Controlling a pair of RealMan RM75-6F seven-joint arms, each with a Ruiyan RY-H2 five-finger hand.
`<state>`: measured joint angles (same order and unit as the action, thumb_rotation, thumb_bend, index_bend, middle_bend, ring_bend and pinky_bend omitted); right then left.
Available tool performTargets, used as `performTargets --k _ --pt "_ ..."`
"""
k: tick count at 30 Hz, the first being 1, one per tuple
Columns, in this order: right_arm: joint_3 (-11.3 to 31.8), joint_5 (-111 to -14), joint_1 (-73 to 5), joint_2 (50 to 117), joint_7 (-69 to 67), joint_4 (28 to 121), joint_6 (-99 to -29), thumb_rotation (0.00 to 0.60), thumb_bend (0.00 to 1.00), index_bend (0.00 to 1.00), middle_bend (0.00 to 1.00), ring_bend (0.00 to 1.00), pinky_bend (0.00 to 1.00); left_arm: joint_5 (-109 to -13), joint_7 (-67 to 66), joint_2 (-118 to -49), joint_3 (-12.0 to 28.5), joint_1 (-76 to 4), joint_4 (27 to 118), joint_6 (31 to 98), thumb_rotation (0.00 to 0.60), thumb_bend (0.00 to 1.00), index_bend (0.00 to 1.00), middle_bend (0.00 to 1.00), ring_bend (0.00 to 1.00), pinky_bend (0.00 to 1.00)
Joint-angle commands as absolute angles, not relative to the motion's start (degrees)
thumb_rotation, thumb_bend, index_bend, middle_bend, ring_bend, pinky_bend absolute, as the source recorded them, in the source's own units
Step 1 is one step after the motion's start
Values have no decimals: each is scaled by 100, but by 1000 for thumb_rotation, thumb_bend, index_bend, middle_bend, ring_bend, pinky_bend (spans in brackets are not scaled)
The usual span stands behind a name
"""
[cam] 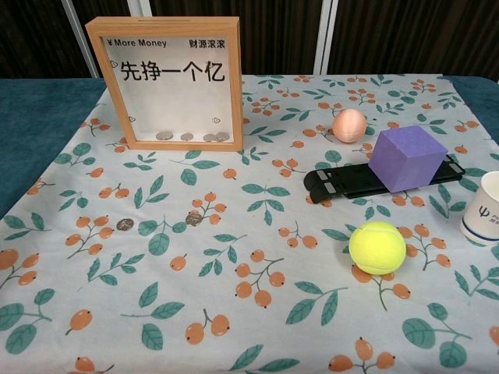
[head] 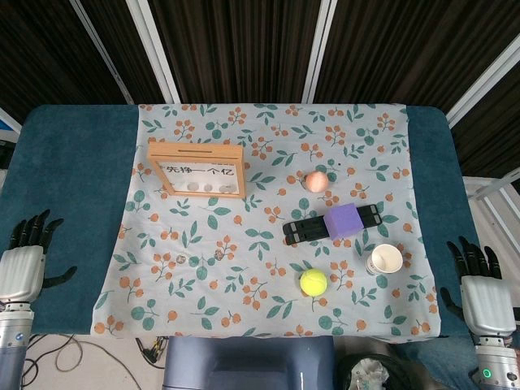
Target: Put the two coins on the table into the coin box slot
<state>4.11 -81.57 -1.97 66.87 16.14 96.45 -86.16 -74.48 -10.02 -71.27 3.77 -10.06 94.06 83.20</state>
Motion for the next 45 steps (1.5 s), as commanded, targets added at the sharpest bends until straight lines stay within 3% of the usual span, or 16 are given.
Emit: performTargets --k 1,17,29,35,38,45 --pt "407 -8146 -199 6679 1617 9651 -8599 600 406 96 43 100 0 -7464 -1014 -7123 378 -990 9423 8331 600 130 159 0 0 0" --pt "397 -8146 -214 6678 1655 9665 -8571 600 406 96 43 101 0 -7429 -954 -7067 474 -919 9470 8308 600 121 157 0 0 0" --pt "401 -8554 -219 6786 1372 9452 -8839 600 406 96 43 101 0 -7780 -590 -6910 304 -958 9679 8029 600 108 153 0 0 0" --pt "365 -8654 -226 6815 1259 9353 -8842 600 407 96 43 101 0 -8006 -1029 -6958 403 -1176 9865 7973 600 73 182 0 0 0" --pt "355 -8645 -222 6810 1256 9357 -8824 600 406 96 43 99 0 -8038 -1439 -7043 469 -1482 9952 7608 600 23 188 0 0 0" --pt "378 -8399 -217 6727 1406 9491 -8675 600 407 96 43 97 0 -7045 -2526 -7342 890 -2525 10241 6151 600 22 245 0 0 0"
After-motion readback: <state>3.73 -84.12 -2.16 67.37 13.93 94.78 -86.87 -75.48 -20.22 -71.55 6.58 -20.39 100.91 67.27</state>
